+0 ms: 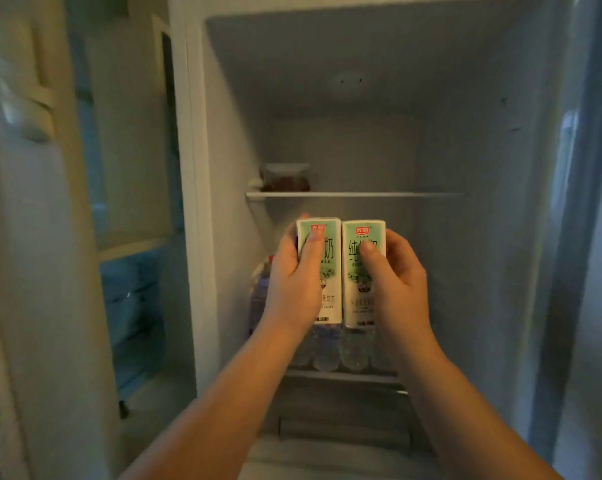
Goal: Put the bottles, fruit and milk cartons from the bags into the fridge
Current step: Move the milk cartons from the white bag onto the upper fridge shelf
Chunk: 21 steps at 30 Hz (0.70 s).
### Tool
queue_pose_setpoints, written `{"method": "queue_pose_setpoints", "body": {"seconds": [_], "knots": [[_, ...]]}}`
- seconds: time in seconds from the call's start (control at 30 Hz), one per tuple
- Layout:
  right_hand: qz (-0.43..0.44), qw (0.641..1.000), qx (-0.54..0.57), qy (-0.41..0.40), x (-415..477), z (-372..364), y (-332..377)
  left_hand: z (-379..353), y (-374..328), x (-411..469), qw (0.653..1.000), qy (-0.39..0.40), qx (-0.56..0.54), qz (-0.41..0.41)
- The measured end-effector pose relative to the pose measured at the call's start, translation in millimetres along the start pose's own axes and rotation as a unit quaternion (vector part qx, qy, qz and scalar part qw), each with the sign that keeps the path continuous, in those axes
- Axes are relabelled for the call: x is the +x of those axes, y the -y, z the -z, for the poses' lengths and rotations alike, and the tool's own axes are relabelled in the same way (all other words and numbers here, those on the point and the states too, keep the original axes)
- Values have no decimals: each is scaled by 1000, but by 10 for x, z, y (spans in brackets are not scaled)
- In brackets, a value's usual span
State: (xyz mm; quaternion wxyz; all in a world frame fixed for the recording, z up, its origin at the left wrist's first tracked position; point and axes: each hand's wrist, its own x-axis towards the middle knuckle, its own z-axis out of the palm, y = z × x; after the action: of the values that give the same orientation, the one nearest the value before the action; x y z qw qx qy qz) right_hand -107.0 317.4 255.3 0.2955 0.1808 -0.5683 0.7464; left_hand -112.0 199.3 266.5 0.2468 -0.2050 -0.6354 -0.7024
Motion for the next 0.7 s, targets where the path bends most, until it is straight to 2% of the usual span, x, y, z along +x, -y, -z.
{"method": "queue_pose_setpoints", "body": {"seconds": [0.17, 0.43, 0.57, 0.7], "knots": [[71, 997, 0, -9, 780, -169, 110, -174, -155, 765, 997, -1, -49, -67], [103, 993, -49, -4, 1730, -405, 233, -318, -271, 1783, 993, -23, -40, -111], [93, 992, -85, -6, 2125, -422, 259, -403, -292, 2174, 993, -21, -47, -109], [38, 989, -140, 11, 2438, -375, 202, -445, -277, 2417, 997, -2, -21, -70]]}}
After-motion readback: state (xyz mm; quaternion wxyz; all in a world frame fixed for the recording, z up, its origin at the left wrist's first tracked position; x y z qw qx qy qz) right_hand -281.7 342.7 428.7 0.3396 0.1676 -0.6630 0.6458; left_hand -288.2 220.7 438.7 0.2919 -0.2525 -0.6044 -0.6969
